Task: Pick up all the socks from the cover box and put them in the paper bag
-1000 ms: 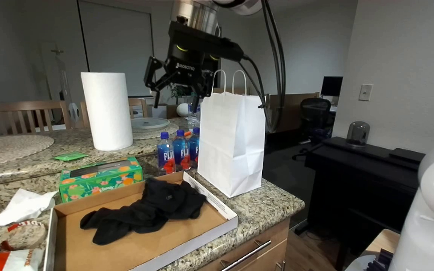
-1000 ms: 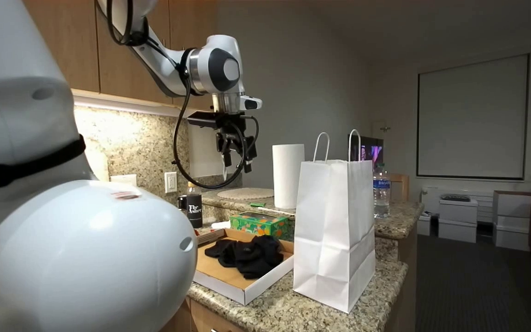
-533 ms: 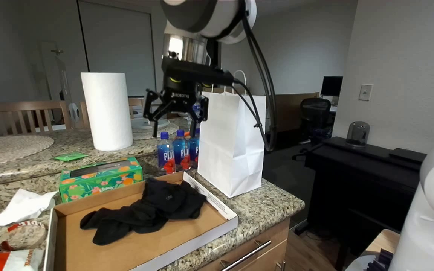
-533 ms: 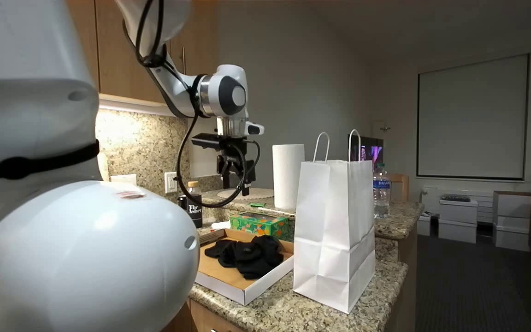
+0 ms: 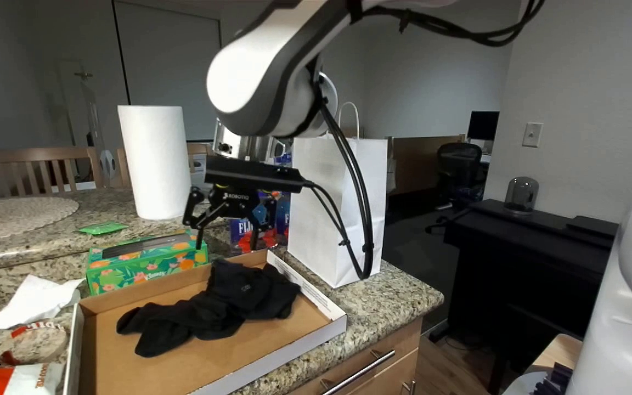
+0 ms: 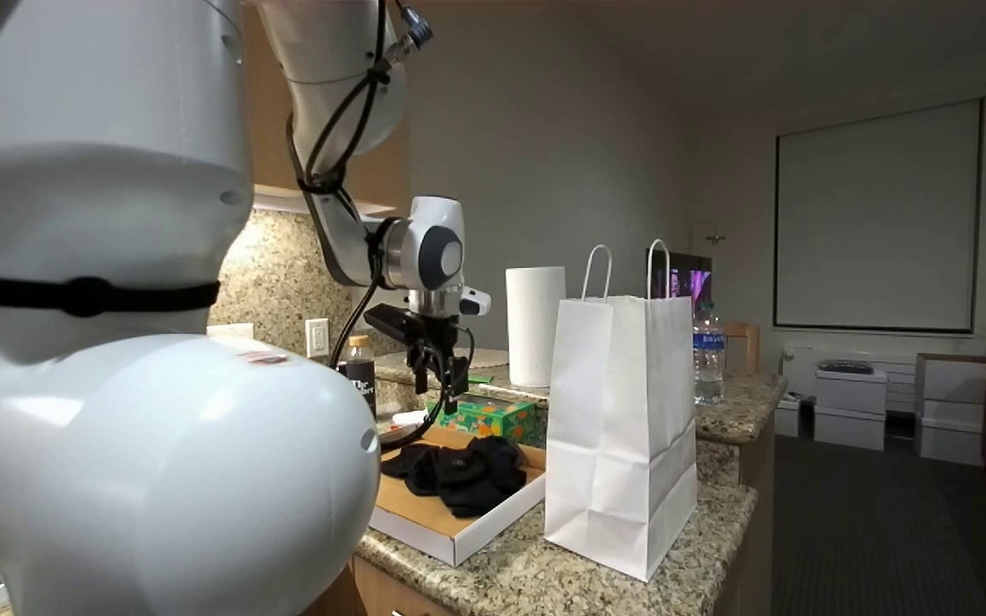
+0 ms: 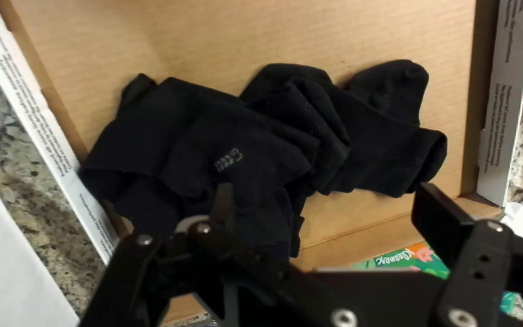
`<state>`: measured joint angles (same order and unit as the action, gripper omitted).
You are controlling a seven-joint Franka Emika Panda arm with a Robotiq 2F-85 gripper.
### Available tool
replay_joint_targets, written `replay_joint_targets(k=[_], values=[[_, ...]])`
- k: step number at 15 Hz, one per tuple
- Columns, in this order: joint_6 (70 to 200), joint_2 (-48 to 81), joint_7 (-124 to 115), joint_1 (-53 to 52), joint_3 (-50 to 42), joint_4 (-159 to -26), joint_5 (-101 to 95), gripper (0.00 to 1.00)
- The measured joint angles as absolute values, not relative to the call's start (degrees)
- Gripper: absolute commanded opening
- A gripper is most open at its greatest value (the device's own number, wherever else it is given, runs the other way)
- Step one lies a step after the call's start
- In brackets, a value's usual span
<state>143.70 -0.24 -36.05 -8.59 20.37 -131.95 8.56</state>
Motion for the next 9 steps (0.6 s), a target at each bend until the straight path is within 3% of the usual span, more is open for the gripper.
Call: replay_joint_targets(k=[9], values=[[146.77, 9.44, -45.40, -15.54, 15.11, -130.88, -1.77, 1.00]])
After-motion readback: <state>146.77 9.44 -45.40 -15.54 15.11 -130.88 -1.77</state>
